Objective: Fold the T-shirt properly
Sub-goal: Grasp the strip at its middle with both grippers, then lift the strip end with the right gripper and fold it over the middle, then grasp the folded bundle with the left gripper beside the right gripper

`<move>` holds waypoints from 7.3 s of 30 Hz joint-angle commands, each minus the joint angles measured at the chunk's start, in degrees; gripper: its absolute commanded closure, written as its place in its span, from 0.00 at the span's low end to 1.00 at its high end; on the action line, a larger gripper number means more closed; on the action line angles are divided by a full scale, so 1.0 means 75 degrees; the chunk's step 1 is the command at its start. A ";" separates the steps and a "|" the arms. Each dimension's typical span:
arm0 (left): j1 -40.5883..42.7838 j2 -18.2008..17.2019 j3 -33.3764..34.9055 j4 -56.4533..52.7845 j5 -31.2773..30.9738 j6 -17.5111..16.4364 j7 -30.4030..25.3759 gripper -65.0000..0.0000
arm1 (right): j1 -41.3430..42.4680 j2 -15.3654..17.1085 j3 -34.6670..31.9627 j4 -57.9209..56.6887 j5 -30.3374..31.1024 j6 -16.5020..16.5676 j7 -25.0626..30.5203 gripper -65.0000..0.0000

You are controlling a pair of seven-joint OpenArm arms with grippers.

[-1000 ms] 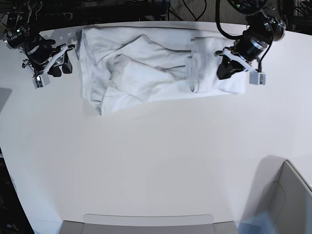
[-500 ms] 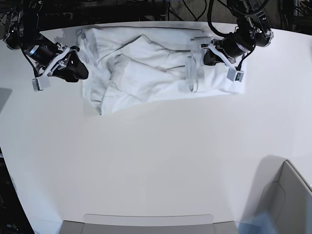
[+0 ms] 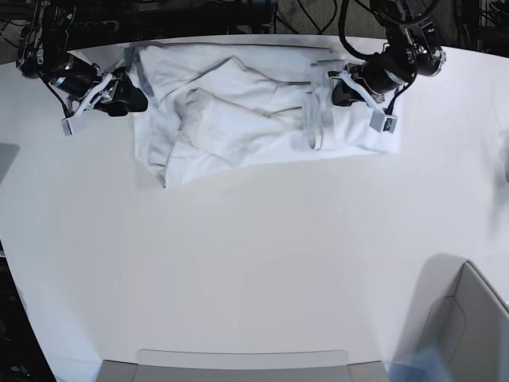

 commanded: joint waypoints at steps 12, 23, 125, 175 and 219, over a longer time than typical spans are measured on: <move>-0.0012 -0.0021 0.0008 0.0117 -0.0127 -0.0045 -0.0121 1.00 | 0.0553 0.0021 -0.0052 -0.1435 0.0128 0.0106 0.0076 0.42; 0.0035 -0.0021 0.0008 0.0117 -0.0127 -0.0045 -0.0121 1.00 | 0.1045 -0.0565 -0.1541 -0.1060 0.0139 0.0094 0.0076 0.42; 0.0527 -0.0959 -0.0859 -0.0774 -0.3479 -0.0045 -0.0109 1.00 | 0.4527 -0.3237 -0.6534 0.1319 -1.0223 -0.1793 0.0346 0.64; -0.2966 -0.0326 0.6103 -0.2333 0.3436 0.1526 -0.2781 1.00 | 0.3401 -0.0190 -0.4729 0.0182 -0.6988 -0.1711 -0.0569 1.00; -0.2567 0.0401 0.5423 -0.0622 0.3436 0.2557 -0.3543 1.00 | 0.2851 -0.1081 -0.2244 0.2339 -0.6988 -0.1453 0.0064 1.00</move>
